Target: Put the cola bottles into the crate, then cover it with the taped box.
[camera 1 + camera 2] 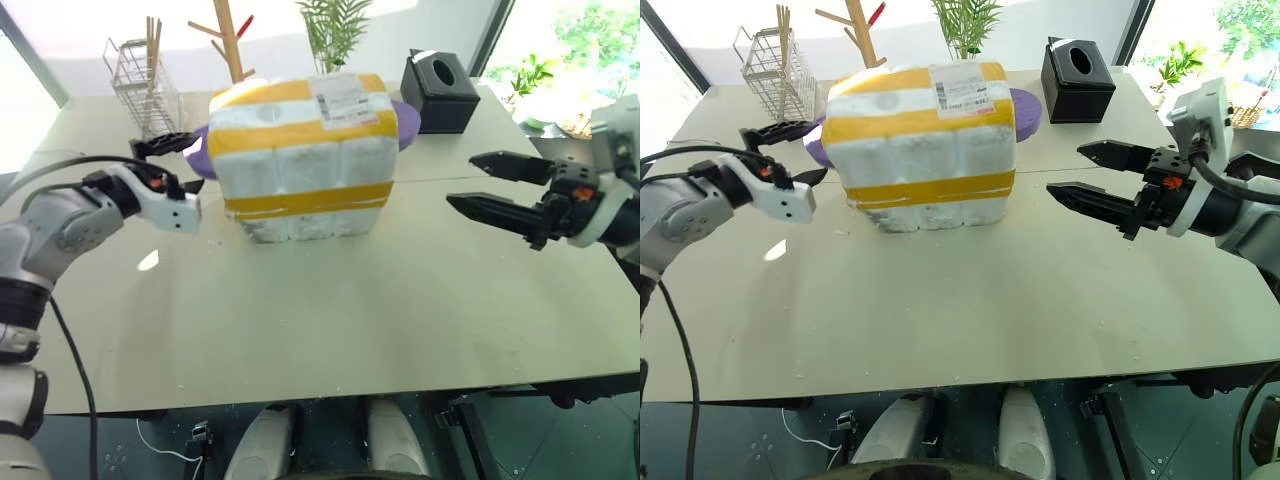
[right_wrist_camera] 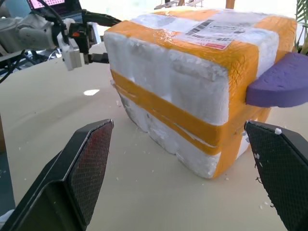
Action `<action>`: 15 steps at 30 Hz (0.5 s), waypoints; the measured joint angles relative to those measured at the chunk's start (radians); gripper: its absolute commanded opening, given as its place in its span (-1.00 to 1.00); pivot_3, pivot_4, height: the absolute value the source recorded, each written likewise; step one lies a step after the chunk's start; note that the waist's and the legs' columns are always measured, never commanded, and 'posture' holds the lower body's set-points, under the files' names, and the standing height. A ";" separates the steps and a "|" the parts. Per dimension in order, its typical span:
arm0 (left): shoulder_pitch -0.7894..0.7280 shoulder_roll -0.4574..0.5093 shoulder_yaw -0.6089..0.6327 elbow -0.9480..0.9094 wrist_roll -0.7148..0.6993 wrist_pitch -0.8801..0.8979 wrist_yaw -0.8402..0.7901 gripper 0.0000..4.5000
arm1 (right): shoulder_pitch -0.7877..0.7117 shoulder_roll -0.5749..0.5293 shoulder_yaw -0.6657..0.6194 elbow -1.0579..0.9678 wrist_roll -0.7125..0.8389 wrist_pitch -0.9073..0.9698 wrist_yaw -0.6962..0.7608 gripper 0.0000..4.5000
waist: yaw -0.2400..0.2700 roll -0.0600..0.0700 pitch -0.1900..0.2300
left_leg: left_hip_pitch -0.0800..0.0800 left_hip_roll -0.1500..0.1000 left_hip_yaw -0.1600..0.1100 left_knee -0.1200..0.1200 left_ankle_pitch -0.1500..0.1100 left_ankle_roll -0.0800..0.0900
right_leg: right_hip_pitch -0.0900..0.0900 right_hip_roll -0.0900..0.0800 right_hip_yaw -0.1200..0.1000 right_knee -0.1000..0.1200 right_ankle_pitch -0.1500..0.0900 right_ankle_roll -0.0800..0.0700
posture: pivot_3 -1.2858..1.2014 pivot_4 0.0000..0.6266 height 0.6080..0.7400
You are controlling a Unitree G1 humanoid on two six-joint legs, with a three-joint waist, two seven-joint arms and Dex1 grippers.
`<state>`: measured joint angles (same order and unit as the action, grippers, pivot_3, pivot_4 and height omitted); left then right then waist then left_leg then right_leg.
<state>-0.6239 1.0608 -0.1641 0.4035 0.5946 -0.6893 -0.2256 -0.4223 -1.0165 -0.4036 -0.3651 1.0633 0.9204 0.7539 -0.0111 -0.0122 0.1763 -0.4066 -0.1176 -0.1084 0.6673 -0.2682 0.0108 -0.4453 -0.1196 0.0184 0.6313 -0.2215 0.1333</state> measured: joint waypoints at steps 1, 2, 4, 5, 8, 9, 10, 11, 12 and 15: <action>0.037 0.018 0.025 -0.019 -0.028 -0.002 -0.011 0.99 | 0.000 0.003 0.003 0.002 -0.002 -0.004 0.002 1.00 | 0.000 0.000 0.000 | 0.000 0.000 0.000 0.000 0.000 0.000 | 0.000 0.000 0.000 0.000 0.000 0.000 | 0.03 -0.52 1.00; 0.072 0.033 0.050 -0.033 -0.067 -0.002 -0.026 0.99 | 0.001 0.007 0.004 0.006 -0.004 -0.006 0.004 1.00 | 0.000 0.000 0.000 | 0.000 0.000 0.000 0.000 0.000 0.000 | 0.000 0.000 0.000 0.000 0.000 0.000 | 0.03 -0.52 1.00; 0.144 0.041 0.111 -0.062 -0.184 0.018 -0.080 0.99 | 0.004 0.010 0.006 0.010 -0.012 -0.009 0.009 1.00 | 0.000 0.001 0.000 | 0.000 0.000 0.000 0.000 0.000 0.000 | 0.000 0.000 0.000 0.000 0.000 0.000 | 0.03 -0.52 1.00; 0.172 0.040 0.134 -0.077 -0.251 0.040 -0.117 0.99 | 0.004 0.010 0.007 0.014 -0.016 -0.010 0.011 1.00 | 0.001 0.001 0.000 | 0.000 0.000 0.000 0.000 0.000 0.000 | 0.000 0.000 0.000 0.000 0.000 0.000 | 0.03 -0.52 1.00; 0.285 0.005 0.229 -0.214 -0.648 0.385 -0.344 0.99 | 0.006 0.015 0.010 0.018 -0.024 -0.012 0.021 1.00 | 0.002 0.001 0.000 | 0.000 0.000 0.000 0.000 0.000 0.000 | 0.001 0.000 0.000 0.000 0.000 0.000 | 0.03 -0.52 1.00; 0.304 -0.005 0.258 -0.254 -0.785 0.542 -0.406 0.99 | 0.007 0.015 0.012 0.019 -0.027 -0.013 0.024 1.00 | 0.002 0.001 0.000 | 0.000 0.000 0.000 0.000 0.000 0.001 | 0.001 0.000 0.000 0.000 0.000 0.000 | 0.03 -0.52 1.00; 0.320 -0.006 0.306 -0.308 -1.010 0.790 -0.496 0.99 | 0.007 0.015 0.015 0.024 -0.033 -0.014 0.031 1.00 | 0.000 0.000 0.000 | 0.000 0.001 -0.001 0.001 0.000 0.001 | 0.001 0.000 0.000 0.000 0.000 0.000 | 0.03 -0.52 1.00; 0.320 0.000 0.345 -0.334 -1.146 0.944 -0.554 0.99 | 0.006 0.015 0.017 0.030 -0.039 -0.015 0.037 1.00 | -0.001 0.000 0.000 | 0.000 0.001 -0.001 0.001 0.000 0.001 | 0.001 0.001 0.000 0.000 0.000 0.000 | 0.03 -0.52 1.00; 0.320 0.039 0.391 -0.364 -1.294 1.114 -0.639 0.99 | 0.005 0.015 0.022 0.046 -0.049 -0.018 0.047 1.00 | -0.002 0.000 0.000 | 0.000 0.001 -0.001 0.001 0.000 0.001 | 0.001 0.001 0.000 0.000 0.000 0.000 | 0.03 -0.52 1.00; 0.289 0.106 0.440 -0.378 -1.414 1.276 -0.753 0.99 | 0.002 0.014 0.043 0.072 -0.075 -0.031 0.076 1.00 | -0.005 0.001 0.000 | 0.001 0.001 0.000 0.000 0.000 0.000 | 0.001 0.001 0.000 0.000 0.000 0.000 | 0.03 -0.52 1.00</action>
<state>-0.3351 1.1670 0.2763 0.0251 -0.8197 0.5862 -0.9788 -0.4198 -1.0024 -0.3605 -0.2928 0.9879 0.8895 0.8294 -0.0157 -0.0114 0.1761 -0.4054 -0.1169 -0.1087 0.6675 -0.2685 0.0112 -0.4444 -0.1186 0.0182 0.6314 -0.2216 0.1330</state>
